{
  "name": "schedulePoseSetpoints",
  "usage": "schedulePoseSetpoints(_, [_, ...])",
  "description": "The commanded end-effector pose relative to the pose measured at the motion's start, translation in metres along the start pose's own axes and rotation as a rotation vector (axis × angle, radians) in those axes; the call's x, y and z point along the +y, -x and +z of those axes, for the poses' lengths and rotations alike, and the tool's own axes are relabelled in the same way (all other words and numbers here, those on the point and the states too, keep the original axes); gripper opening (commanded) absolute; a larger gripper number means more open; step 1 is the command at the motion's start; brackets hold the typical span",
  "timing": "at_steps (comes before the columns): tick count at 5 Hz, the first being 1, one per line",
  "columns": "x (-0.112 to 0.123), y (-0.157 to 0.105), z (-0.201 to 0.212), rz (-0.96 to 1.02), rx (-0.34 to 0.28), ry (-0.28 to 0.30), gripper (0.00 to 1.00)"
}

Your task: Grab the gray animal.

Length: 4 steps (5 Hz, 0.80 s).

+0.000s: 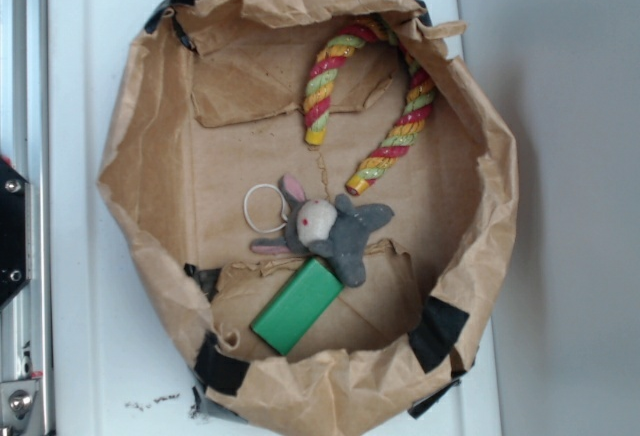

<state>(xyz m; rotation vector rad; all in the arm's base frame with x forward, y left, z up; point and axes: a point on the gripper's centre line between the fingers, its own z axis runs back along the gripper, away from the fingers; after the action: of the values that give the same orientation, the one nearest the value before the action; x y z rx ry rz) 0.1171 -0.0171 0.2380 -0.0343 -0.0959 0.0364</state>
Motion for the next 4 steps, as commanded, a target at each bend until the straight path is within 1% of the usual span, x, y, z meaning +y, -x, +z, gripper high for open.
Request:
schedulePoseSetpoints(1, [0.000, 0.000, 0.000, 0.000, 0.000, 0.000, 1.00])
schedulePoseSetpoints(2, [-0.009, -0.048, -0.023, -0.003, -0.068, -0.005, 1.00])
schedulePoseSetpoints(3, [-0.002, -0.095, -0.054, -0.066, -0.122, -0.022, 1.00])
schedulePoseSetpoints(4, [-0.002, -0.095, -0.054, -0.066, -0.122, -0.022, 1.00])
